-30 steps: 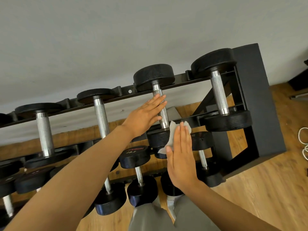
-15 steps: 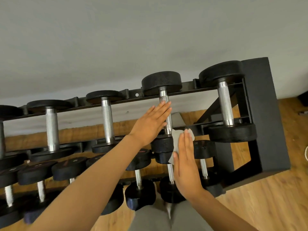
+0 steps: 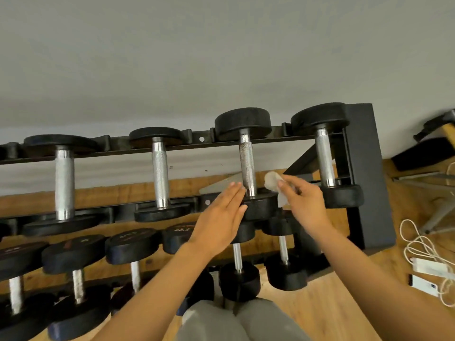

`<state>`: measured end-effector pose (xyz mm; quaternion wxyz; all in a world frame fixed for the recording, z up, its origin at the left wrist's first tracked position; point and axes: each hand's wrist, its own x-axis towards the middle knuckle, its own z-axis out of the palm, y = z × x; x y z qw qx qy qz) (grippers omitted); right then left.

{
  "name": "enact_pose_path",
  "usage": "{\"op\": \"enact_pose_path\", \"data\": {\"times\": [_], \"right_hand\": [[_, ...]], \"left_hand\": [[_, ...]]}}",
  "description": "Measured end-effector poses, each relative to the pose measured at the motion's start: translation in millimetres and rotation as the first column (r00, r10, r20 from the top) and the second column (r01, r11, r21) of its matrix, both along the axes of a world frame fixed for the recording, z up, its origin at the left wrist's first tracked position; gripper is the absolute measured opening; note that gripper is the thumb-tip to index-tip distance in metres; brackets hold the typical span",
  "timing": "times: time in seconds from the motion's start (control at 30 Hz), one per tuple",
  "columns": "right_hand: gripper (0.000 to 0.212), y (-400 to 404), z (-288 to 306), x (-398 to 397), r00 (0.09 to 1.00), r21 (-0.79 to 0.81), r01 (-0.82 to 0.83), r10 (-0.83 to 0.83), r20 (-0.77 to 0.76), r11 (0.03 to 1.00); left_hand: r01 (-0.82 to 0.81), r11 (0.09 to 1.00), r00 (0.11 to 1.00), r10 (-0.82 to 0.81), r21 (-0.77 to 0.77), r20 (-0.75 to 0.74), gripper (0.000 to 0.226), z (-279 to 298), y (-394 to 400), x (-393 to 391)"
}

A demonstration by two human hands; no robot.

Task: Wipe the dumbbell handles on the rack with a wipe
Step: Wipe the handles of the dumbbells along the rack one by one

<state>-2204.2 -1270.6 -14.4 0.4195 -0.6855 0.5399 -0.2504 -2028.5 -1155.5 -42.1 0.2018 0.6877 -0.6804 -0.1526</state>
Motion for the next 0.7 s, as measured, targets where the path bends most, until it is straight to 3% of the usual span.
{"op": "enact_pose_path", "data": {"times": [0.07, 0.13, 0.2, 0.3, 0.43, 0.5, 0.6, 0.7], "right_hand": [[0.025, -14.8, 8.7, 6.7, 0.999, -0.037, -0.036, 0.036, -0.018, 0.999], [0.03, -26.3, 17.6, 21.9, 0.988, -0.183, -0.152, 0.142, -0.065, 0.971], [0.033, -38.8, 18.6, 38.6, 0.93, -0.373, -0.366, 0.34, -0.138, 0.852], [0.032, -63.0, 7.3, 59.3, 0.705, -0.444, -0.708, 0.584, -0.403, 0.549], [0.036, -81.7, -7.8, 66.8, 0.321, -0.309, -0.942, 0.609, -0.725, 0.129], [0.04, -88.3, -9.0, 63.9, 0.207, -0.241, -0.97, 0.606, -0.768, 0.025], [0.045, -97.5, -2.4, 62.8, 0.108, -0.185, -0.98, 0.591, -0.799, -0.072], [0.046, -100.7, 3.5, 63.4, -0.106, -0.066, -0.966, 0.612, -0.784, -0.252]], "left_hand": [[0.013, 0.996, 0.998, -0.008, -0.089, 0.061, 0.049, -6.5, 4.2, -2.0], [0.013, 0.988, 0.998, -0.003, -0.152, 0.067, 0.048, -13.2, 6.4, -5.2], [0.027, 0.984, 0.998, -0.017, -0.177, 0.058, 0.054, -18.9, 9.5, -9.2], [0.03, 0.984, 0.999, -0.023, -0.177, 0.042, 0.074, -26.4, 14.9, -14.8], [-0.065, 0.968, 0.998, 0.065, -0.241, -0.009, 0.074, -27.4, 19.2, -22.8], [-0.142, 0.951, 0.99, 0.14, -0.273, -0.028, 0.069, -25.6, 21.2, -30.2], [-0.242, 0.916, 0.969, 0.244, -0.32, -0.035, 0.055, -24.0, 26.6, -46.4], [-0.308, 0.885, 0.948, 0.317, -0.348, -0.033, 0.039, -25.7, 30.1, -60.5]]}}
